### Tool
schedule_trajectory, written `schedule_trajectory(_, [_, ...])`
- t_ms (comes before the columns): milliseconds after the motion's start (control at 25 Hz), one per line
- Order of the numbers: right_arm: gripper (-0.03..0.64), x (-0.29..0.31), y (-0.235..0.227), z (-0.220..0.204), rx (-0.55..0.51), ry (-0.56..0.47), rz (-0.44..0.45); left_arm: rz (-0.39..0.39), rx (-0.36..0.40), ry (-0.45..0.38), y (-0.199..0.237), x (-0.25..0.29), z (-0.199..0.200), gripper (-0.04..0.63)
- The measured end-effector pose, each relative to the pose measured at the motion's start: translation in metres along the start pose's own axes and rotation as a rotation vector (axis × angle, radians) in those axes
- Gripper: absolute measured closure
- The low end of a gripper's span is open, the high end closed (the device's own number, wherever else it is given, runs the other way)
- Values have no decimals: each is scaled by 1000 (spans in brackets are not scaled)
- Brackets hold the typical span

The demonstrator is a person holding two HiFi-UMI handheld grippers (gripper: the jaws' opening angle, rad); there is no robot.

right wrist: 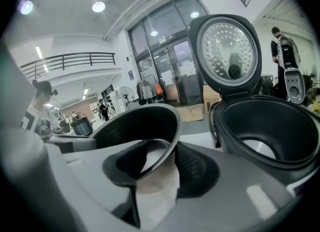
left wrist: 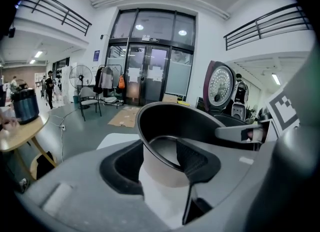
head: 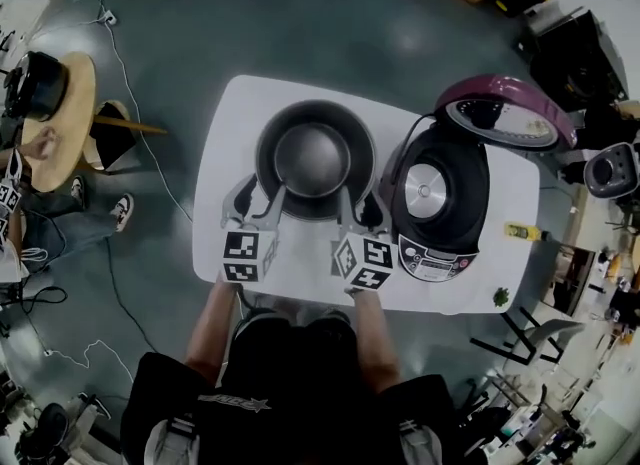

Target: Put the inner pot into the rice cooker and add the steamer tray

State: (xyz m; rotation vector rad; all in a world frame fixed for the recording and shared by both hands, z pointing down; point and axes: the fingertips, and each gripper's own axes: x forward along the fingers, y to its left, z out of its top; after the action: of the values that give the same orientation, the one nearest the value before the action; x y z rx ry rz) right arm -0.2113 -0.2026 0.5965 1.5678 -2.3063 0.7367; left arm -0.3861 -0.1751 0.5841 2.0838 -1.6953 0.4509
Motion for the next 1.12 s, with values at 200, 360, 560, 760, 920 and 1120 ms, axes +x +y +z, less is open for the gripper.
schedule_trajectory(200, [446,-23,10,28,-21,-65,-1,-2,13,-70,-5,-21,27,380])
schedule_trajectory(360, [448,-45,16,47,-41,-121,-12,-13,26,-111,-12,-38,44,381])
schedule_trajectory(560, [451,-73,15,64,-45,-175,-39,-46,51,-152,-28,-55,62,382])
schedule_trajectory(760, [454,-103,4,76,-45,-221,-77,-84,73,-191,-53,-66,76,382])
schedule_trajectory(920, [454,-127,-6,84,-46,-254,-114,-121,93,-204,-74,-73,85,382])
schedule_trajectory(1120, [455,-156,-30,93,-39,-290,-157,-172,107,-234,-108,-75,94,382])
